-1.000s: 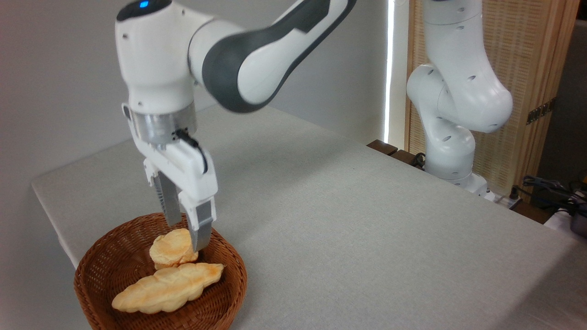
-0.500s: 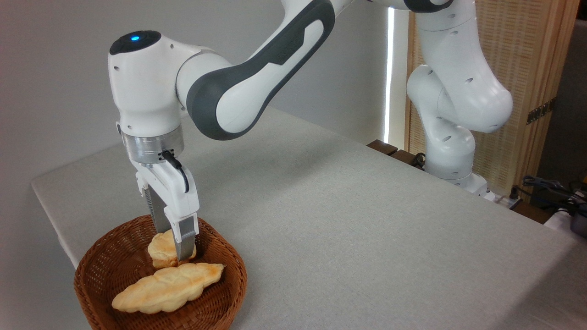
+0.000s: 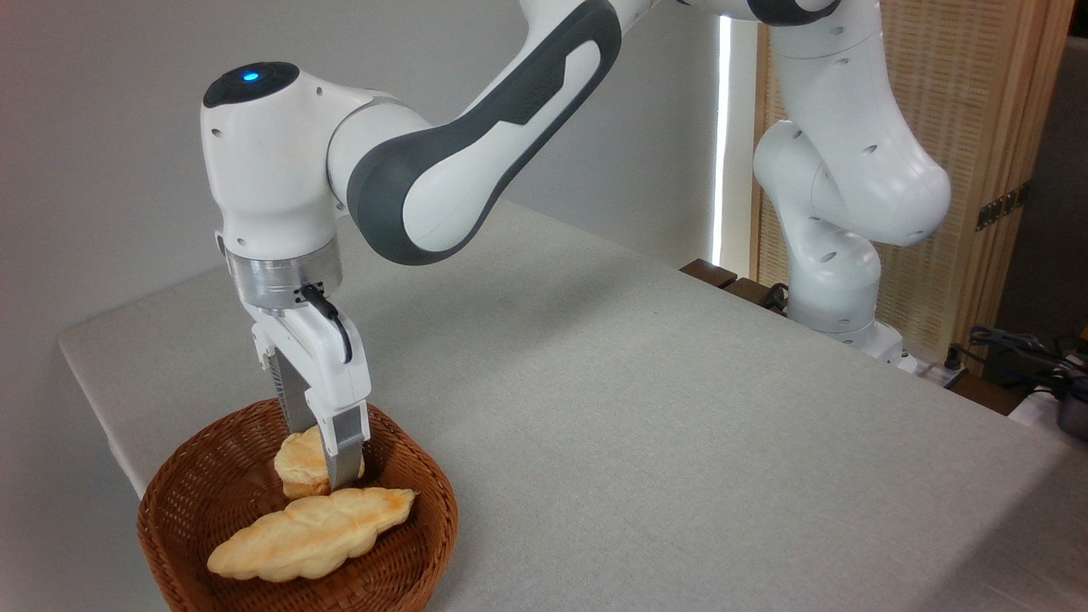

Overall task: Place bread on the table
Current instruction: 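Close the gripper on the small round bun in the basket, then lift the held bun up out of the basket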

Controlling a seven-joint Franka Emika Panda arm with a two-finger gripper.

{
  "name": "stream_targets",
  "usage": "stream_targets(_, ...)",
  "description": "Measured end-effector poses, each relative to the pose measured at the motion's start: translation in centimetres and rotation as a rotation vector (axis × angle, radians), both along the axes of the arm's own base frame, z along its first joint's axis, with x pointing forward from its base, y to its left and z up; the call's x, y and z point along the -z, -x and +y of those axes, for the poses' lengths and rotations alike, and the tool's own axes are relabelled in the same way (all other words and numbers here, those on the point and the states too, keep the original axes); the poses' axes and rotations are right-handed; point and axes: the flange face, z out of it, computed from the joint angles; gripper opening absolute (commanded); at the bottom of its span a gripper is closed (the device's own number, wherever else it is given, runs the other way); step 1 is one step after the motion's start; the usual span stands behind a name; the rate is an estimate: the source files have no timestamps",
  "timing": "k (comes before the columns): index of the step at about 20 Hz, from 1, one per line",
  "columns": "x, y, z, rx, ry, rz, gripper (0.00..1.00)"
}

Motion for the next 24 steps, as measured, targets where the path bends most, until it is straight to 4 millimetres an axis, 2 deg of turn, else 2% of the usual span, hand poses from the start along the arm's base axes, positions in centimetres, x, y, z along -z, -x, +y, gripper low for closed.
stream_targets(12, -0.4, -0.2, 0.3, 0.013, -0.001, -0.011, 0.57)
stream_targets(15, -1.8, -0.2, 0.4, 0.011, 0.002, -0.034, 0.59)
stream_targets(19, -4.7, 0.2, 0.9, 0.004, 0.006, -0.073, 0.60)
stream_targets(24, -8.8, 2.2, 2.1, -0.006, 0.006, -0.057, 0.62)
